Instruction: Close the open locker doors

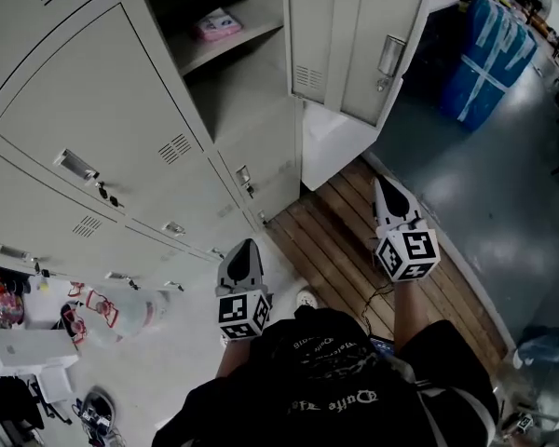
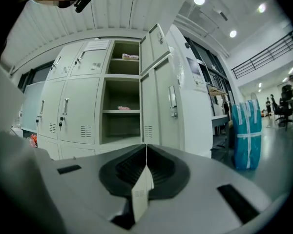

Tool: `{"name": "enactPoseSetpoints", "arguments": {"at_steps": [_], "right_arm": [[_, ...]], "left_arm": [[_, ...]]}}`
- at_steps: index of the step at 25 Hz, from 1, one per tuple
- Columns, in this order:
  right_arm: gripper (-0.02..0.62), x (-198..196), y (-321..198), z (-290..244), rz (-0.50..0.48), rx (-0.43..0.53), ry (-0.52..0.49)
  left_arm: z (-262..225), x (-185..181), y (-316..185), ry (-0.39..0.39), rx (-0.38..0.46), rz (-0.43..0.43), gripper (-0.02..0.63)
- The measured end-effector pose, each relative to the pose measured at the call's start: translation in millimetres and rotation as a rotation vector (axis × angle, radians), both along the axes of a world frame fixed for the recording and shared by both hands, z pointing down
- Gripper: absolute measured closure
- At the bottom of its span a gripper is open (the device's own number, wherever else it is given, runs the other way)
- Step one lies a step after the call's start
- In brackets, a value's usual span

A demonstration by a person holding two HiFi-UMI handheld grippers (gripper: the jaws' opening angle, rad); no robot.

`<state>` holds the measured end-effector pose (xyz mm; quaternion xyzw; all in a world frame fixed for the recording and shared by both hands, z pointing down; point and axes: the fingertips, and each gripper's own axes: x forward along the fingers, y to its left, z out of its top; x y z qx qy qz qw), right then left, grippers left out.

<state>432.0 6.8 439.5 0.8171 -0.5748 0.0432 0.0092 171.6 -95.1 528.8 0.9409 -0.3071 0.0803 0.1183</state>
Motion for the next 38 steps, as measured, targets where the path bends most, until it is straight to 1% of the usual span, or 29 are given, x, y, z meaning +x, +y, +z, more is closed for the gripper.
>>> {"name": "enactPoseSetpoints", "arguments": {"at_steps": [5, 8, 11, 12, 14, 19, 22, 28, 33, 38], "right_arm": [[0.589, 48, -8, -25, -0.021, 0.043, 0.016], [0.588, 68, -16, -42, -0.067, 0.064, 0.017], [0.584, 86, -21, -62, -0.108, 0.106, -0.009], [0.574, 92, -21, -70, -0.115, 0.124, -0.018], [0.532, 103, -23, -83, -0.13, 0.148, -0.025], [0.526, 127, -32, -113, -0.185, 0.196, -0.033], [0.52, 141, -39, -124, -0.241, 0.204, -0.052], [0.52, 163, -63, -137, -0.347, 0.2, -0.05], [0.52, 166, -75, -141, -0.439, 0.204, -0.066], [0.52, 167, -83, -141, -0.493, 0.196, -0.075]], "left_arm": [[0, 18, -2, -0.013, 0.002, -0.028, 0.6], [2, 24, -5, -0.027, 0.01, -0.039, 0.6], [2, 30, -6, -0.045, 0.02, -0.037, 0.6], [3, 32, -6, -0.046, 0.017, -0.036, 0.6], [5, 34, -6, -0.052, 0.01, -0.032, 0.6], [10, 36, -11, -0.07, 0.0, -0.03, 0.6], [11, 36, -13, -0.079, -0.003, -0.032, 0.6], [14, 35, -18, -0.105, -0.006, -0.046, 0.6], [18, 41, -17, -0.12, -0.013, -0.033, 0.6], [18, 45, -22, -0.125, -0.001, -0.019, 0.6]]}}
